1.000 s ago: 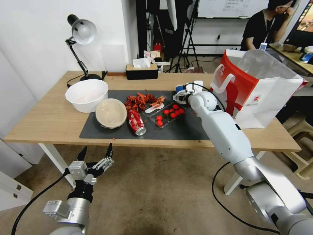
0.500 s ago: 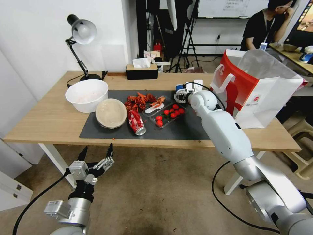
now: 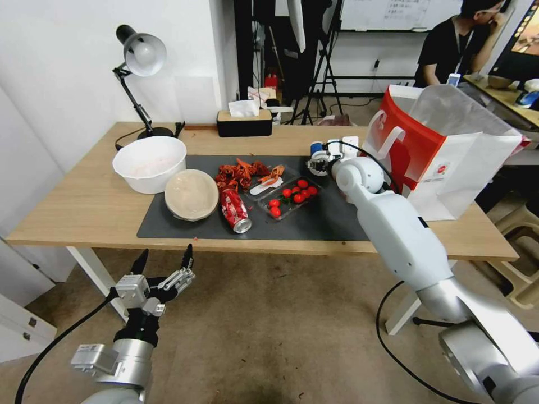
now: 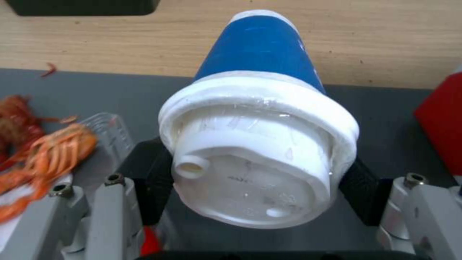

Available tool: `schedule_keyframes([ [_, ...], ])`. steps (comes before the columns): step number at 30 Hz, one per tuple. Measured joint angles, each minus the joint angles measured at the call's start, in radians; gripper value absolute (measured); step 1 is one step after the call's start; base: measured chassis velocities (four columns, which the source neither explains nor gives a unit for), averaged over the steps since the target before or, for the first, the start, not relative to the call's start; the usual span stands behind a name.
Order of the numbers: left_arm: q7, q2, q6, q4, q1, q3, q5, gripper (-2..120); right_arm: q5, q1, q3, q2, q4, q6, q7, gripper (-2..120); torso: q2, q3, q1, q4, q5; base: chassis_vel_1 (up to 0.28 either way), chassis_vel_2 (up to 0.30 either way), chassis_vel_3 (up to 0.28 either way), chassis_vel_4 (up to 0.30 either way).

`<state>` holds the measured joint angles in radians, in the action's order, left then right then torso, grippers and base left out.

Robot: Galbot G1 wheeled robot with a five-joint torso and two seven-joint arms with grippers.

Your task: Pick up the trash from the table and place it into the takeout bag.

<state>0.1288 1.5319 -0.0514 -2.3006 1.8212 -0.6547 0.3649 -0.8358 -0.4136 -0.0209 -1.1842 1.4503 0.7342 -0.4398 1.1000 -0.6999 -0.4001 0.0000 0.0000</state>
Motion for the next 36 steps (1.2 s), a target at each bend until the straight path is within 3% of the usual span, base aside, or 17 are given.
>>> schedule_keyframes([
  [17,0.0,0.005,-0.003,-0.021,0.009,0.004,-0.01,100,-0.067,-0.189,-0.095,0.155,0.419,0.0,-0.003,68,0.0,0.0,0.0,0.0,-0.0001,0.0,0.0,0.0,0.0],
  [25,0.002,0.011,-0.008,-0.02,0.008,0.011,-0.013,100,-0.019,-0.312,-0.221,0.204,0.612,-0.001,0.031,68,0.0,0.0,0.0,-0.0003,0.0001,0.0,0.0,0.0,0.0],
  [36,0.004,0.018,-0.009,-0.013,0.005,0.026,-0.028,100,-0.012,-0.257,-0.323,0.259,0.68,-0.003,-0.001,68,0.0,0.0,0.0,0.0,0.0,0.0,0.0,0.0,0.0],
])
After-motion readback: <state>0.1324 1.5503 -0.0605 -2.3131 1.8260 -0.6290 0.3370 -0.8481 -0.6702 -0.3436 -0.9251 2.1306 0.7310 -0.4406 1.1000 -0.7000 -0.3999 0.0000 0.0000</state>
